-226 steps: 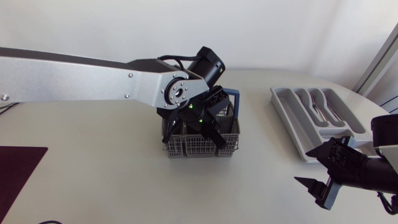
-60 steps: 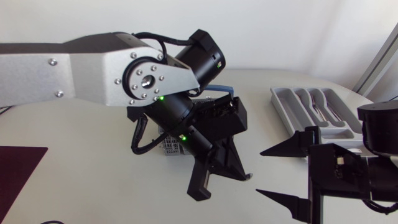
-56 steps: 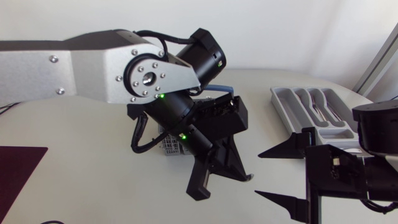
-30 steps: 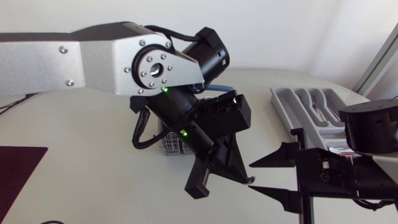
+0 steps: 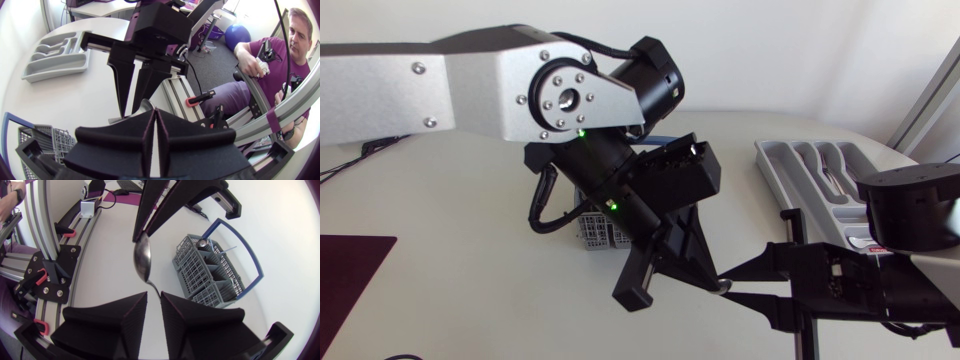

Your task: Sort the cutlery from the basket into the organizer compartments.

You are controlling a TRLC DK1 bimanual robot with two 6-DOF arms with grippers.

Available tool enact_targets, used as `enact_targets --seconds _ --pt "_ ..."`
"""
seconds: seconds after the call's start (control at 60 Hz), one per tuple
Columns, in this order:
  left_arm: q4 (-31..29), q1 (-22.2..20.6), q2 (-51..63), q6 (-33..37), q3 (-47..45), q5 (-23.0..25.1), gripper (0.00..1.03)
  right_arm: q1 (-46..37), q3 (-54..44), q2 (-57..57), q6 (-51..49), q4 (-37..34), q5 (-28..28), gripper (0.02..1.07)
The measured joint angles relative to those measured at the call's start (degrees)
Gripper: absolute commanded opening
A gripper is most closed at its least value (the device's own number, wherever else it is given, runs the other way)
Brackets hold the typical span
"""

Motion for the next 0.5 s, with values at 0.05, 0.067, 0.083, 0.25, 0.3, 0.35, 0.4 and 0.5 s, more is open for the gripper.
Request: enact_targets --seconds 0.05,0.067,0.083,0.25,0.3,0.35,0.4,0.5 --pt "0.0 0.0 0.04 -0.02 0.02 0.04 0.03 0.0 -0.02 0.0 0.15 0.13 0.0 0.22" --pt "0.0 0.0 0.04 -0.02 0.02 0.04 0.03 0.0 -0.04 0.0 0.15 0.2 0.0 0.22" --pt "0.0 0.0 0.11 0.0 0.02 0.04 0.03 0.0 -0.04 0.0 0.15 0.22 -0.02 0.22" --pt "0.0 0.0 0.26 -0.02 0.07 0.04 0.03 0.0 -0.11 0.0 0.22 0.46 -0.02 0.2" --pt "0.0 0.0 0.26 -0.02 0.07 0.07 0.03 0.0 -0.11 0.0 0.39 0.48 0.0 0.19" --pt "-0.02 0.0 0.28 -0.02 0.07 0.07 0.03 0.15 -0.24 0.0 0.57 0.68 0.02 0.17" --pt "-0.09 0.0 0.37 -0.02 0.07 0.24 0.03 0.44 -0.48 0.0 0.87 1.09 0.09 0.16" --pt "-0.11 0.0 0.59 -0.02 0.07 0.87 0.03 0.76 -0.9 0.0 1.75 1.55 0.2 0.13"
